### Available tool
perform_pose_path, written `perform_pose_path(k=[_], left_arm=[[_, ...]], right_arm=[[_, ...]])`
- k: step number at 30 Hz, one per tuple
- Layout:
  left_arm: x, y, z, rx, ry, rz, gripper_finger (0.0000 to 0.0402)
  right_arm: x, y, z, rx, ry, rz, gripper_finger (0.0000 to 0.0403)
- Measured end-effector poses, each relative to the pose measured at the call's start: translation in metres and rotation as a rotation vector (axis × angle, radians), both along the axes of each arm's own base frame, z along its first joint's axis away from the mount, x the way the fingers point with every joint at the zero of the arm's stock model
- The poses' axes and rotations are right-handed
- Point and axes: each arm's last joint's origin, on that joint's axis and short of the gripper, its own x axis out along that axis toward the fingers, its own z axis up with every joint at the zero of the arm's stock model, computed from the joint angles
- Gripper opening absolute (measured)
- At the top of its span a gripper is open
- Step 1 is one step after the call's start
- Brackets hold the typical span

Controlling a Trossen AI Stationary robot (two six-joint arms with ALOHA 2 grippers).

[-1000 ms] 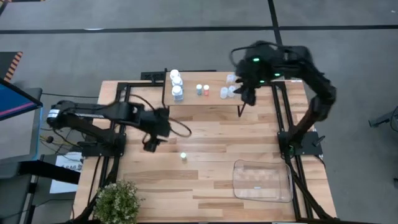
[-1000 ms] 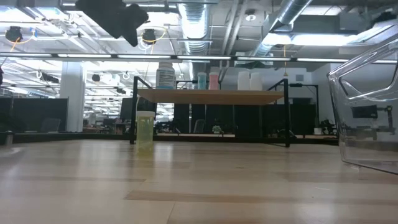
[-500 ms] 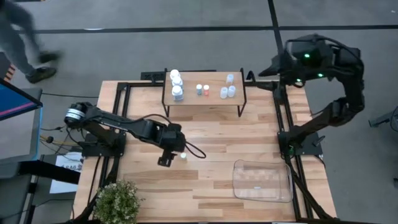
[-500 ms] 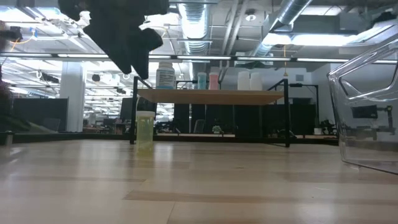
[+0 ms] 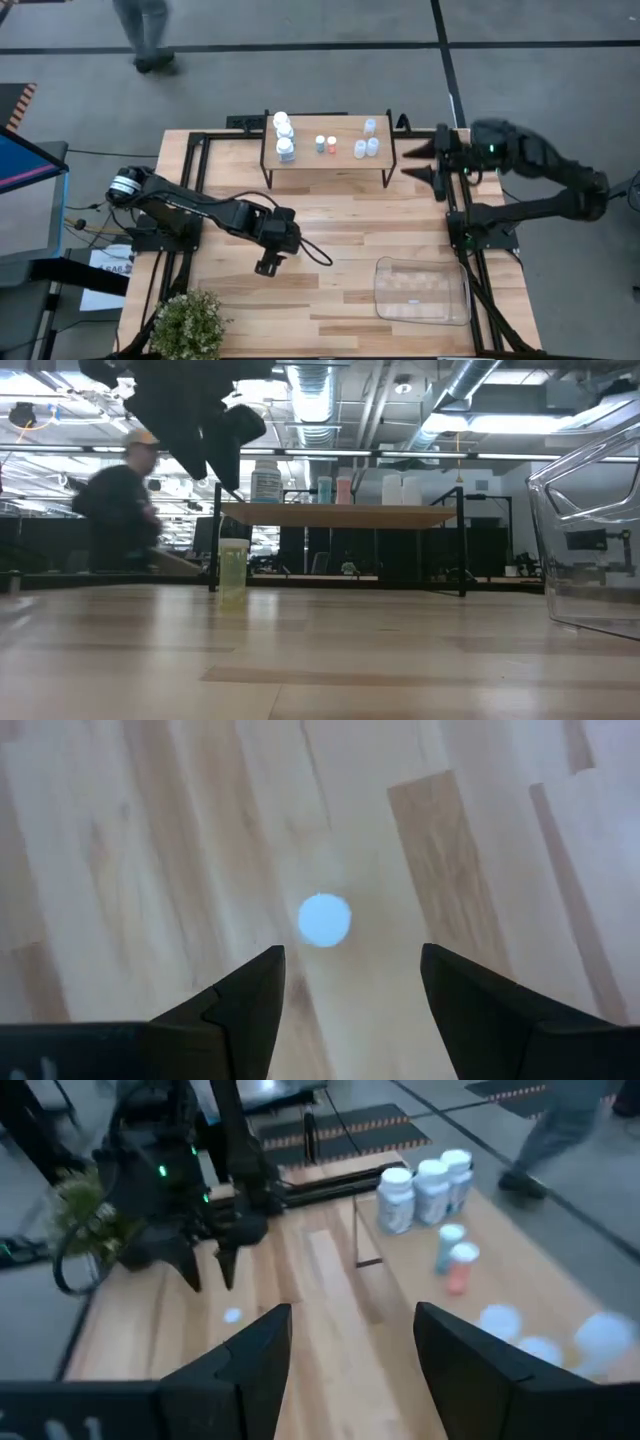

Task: Pick and place medicine bottles onto shelf by color
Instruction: Put the yellow pill bottle on the shelf

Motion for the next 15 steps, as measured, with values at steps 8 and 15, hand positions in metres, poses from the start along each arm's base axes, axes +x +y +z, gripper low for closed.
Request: perform_pose_path(k=[8,15], left_arm=[[0.011,-0.007,-0.016,0.033,0.0,-0.033,0.0222],[0.014,-0.005,-0.014,0.037,-0.027,-0.041,0.0222]], right_arm=[[-0.009,0.023,-0.079,0.166,-0.055,-0.102,0.0232],[0.002,0.056,-0.119,0.175,-0.199,-0.05,0.0232]])
